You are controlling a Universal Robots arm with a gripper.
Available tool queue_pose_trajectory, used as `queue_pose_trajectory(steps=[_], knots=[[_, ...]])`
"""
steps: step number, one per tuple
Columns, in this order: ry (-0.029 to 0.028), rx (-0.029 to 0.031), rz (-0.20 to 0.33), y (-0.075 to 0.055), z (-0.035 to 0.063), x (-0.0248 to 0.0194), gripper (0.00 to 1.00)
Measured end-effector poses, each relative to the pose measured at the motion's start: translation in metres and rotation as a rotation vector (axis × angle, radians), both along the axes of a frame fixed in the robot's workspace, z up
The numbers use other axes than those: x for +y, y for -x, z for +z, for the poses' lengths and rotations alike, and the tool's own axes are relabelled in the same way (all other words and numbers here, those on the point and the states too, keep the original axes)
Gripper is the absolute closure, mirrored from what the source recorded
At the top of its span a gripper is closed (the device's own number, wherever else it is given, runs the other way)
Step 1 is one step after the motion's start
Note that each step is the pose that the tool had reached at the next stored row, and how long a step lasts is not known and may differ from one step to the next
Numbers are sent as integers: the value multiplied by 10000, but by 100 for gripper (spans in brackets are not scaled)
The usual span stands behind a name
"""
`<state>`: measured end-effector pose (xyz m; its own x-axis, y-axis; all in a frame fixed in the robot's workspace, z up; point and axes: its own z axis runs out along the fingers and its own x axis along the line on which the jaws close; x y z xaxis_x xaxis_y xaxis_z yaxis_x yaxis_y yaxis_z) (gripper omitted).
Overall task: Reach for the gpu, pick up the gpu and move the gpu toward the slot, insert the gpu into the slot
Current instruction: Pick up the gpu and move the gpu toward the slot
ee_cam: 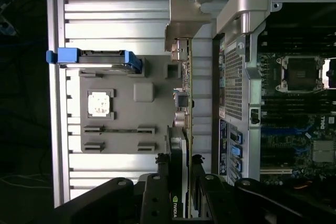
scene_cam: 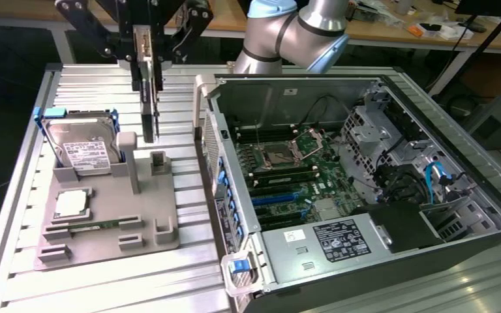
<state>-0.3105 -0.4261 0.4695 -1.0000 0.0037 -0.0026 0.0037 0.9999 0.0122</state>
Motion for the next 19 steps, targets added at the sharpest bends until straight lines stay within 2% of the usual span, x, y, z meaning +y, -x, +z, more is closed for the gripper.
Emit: queue_pose_trajectory(steps=[1, 8, 15, 19], knots=[[1, 1, 0, 0, 25, 0, 73], [-36, 2, -1, -42, 29, 0, 73], [-37, 3, -1, -296, 24, 1, 73], [-37, 3, 0, -392, 22, 0, 73]])
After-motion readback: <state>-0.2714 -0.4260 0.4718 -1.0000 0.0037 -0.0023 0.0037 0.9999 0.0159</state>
